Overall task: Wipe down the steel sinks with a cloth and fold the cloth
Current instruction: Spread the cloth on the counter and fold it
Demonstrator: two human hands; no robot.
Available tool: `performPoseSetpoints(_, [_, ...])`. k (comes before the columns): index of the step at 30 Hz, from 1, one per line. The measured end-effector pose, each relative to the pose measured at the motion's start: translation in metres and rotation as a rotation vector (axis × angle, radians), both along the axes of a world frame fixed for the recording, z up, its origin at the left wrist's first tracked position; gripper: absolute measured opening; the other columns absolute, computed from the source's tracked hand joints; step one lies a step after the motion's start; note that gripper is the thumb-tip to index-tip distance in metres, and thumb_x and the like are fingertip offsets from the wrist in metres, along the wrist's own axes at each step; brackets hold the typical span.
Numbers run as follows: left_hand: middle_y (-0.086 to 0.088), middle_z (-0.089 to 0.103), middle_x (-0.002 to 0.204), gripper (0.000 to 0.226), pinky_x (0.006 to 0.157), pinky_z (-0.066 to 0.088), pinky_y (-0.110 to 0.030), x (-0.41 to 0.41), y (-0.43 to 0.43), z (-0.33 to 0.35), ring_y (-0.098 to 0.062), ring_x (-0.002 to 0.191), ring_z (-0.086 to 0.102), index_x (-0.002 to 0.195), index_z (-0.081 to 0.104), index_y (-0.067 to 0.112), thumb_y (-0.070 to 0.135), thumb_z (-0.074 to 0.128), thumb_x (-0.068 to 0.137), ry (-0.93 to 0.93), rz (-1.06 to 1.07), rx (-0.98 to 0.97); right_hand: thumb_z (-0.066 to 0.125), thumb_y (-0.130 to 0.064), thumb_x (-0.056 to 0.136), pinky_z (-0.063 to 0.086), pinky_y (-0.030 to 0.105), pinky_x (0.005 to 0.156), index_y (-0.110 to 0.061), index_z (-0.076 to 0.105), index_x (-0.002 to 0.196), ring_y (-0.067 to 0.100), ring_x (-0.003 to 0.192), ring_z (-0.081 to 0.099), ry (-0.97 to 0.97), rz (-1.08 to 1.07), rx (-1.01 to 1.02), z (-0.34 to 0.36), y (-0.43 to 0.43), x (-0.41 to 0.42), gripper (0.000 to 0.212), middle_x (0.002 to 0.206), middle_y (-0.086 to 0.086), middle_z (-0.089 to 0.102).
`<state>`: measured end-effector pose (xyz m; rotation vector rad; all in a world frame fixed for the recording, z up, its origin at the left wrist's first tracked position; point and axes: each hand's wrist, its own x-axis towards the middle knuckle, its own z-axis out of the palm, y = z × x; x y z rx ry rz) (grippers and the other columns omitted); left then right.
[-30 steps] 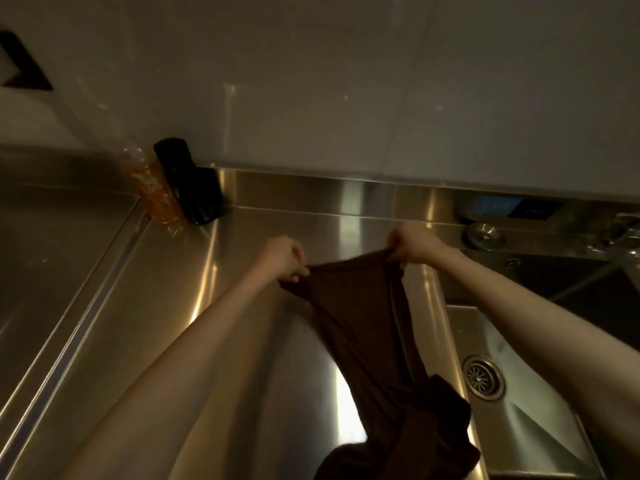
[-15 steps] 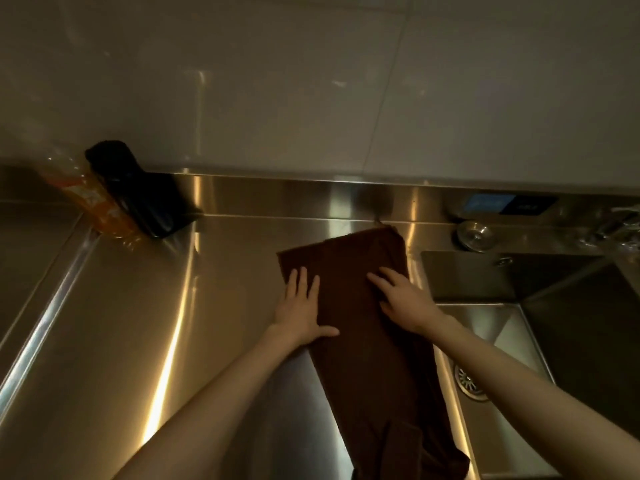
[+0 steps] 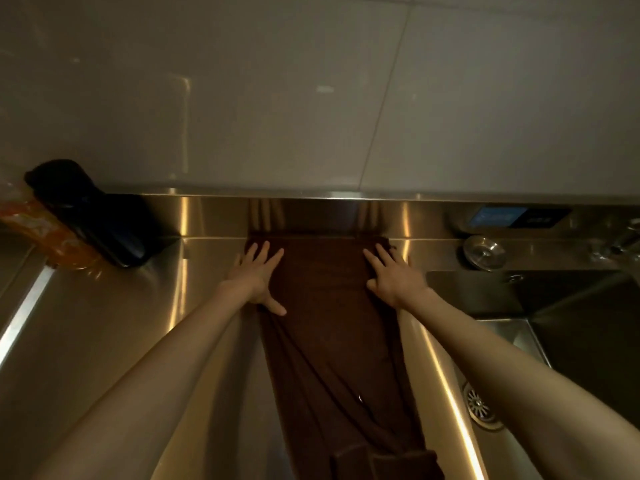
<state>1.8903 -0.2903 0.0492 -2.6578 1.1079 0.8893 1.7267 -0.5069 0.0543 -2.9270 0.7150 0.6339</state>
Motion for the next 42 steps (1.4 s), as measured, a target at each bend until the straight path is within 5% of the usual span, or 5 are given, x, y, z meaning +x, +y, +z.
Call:
performPoseSetpoints(8, [-0.016, 0.023, 0.153, 0.098, 0.111, 0.022, -0.047, -0.046, 0.022, 0.01, -0.036, 0.139, 0.022, 0.147, 0.027, 0.016, 0.035, 0.081, 0.068, -0.36, -0.029, -0.299, 0.051, -0.033, 0.09, 0.02, 0.045, 0.115, -0.019, 0.028, 0.147, 0.027, 0.141, 0.022, -0.144, 0.058, 0.03, 0.021, 0.02, -0.021, 0.063, 0.156, 0.004, 0.022])
performPoseSetpoints(14, [0.002, 0.063, 0.079, 0.012, 0.063, 0.05, -0.033, -0.186, 0.095, 0.01, -0.023, 0.076, 0.06, 0.076, 0.065, 0.021, 0.019, 0.068, 0.064, -0.186, -0.355, -0.793, 0.065, -0.016, 0.078, 0.049, 0.032, 0.069, -0.017, 0.065, 0.091, 0.023, 0.083, 0.06, -0.367, 0.339, 0.279, 0.026, 0.115, -0.166, 0.013, 0.09, 0.003, 0.061])
performPoseSetpoints(27, [0.001, 0.064, 0.09, 0.038, 0.067, 0.049, -0.022, -0.263, 0.164, 0.01, -0.017, 0.078, 0.064, 0.074, 0.067, 0.024, 0.029, 0.088, 0.043, -0.272, -0.269, -0.538, 0.074, -0.024, 0.071, 0.052, 0.035, 0.066, -0.027, 0.07, 0.083, 0.02, 0.084, 0.062, -0.179, 0.488, 0.015, 0.026, 0.099, -0.28, 0.013, 0.085, -0.005, 0.066])
performPoseSetpoints(36, [0.006, 0.051, 0.118, 0.06, 0.083, 0.033, -0.025, -0.346, 0.191, 0.02, -0.013, 0.11, 0.044, 0.117, 0.058, 0.028, 0.065, 0.034, 0.077, 0.128, -0.252, -0.46, 0.071, -0.02, 0.074, 0.042, 0.041, 0.091, -0.026, 0.065, 0.115, 0.025, 0.125, 0.046, -0.239, 0.768, 0.104, 0.027, 0.164, -0.234, 0.042, 0.129, -0.002, 0.057])
performPoseSetpoints(42, [0.002, 0.039, 0.132, 0.031, 0.087, 0.034, -0.024, -0.377, 0.189, 0.021, -0.017, 0.12, 0.035, 0.116, 0.056, 0.018, 0.033, 0.056, 0.089, 0.035, -0.153, -0.365, 0.055, -0.031, 0.073, 0.031, 0.026, 0.078, -0.027, 0.061, 0.069, 0.014, 0.084, 0.063, -0.318, 0.803, 0.082, 0.026, 0.156, -0.255, 0.008, 0.076, -0.012, 0.062])
